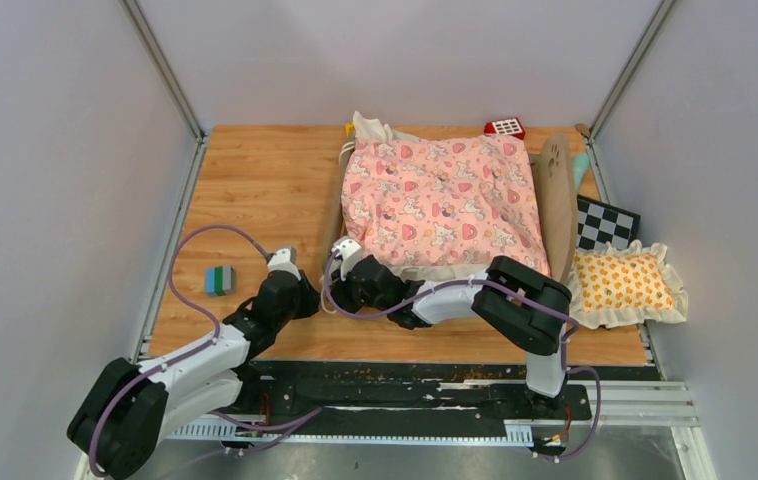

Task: Set up the pet bed
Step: Tie the ropes to the bed frame.

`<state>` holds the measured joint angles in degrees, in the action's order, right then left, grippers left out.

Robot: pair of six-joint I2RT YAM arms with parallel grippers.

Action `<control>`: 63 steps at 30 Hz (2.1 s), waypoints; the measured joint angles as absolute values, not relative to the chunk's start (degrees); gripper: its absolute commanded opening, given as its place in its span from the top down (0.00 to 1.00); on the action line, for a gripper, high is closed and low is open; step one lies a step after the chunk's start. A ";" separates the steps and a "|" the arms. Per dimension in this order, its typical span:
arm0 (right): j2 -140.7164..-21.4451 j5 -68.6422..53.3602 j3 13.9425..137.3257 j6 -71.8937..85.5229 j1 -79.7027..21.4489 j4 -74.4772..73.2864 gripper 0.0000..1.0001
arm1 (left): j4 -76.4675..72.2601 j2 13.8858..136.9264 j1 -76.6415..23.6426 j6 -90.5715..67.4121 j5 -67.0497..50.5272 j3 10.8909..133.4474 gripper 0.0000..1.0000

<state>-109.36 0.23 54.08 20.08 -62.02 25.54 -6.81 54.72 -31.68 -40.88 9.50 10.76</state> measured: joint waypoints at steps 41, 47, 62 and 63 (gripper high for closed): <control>-93.01 1.65 39.42 12.19 -66.30 13.93 1.00 | -12.27 58.39 -31.68 -37.19 -0.56 11.16 0.52; -92.97 1.48 39.42 11.64 -66.30 13.91 1.00 | -13.19 62.57 -31.77 -37.17 -1.19 12.58 0.90; -89.47 1.50 37.76 8.86 -66.30 12.86 1.00 | -2.81 53.32 -31.90 -36.64 -2.48 14.06 1.00; -89.36 1.50 37.58 8.64 -66.32 12.86 1.00 | -1.21 51.07 -31.90 -36.62 -2.42 14.61 1.00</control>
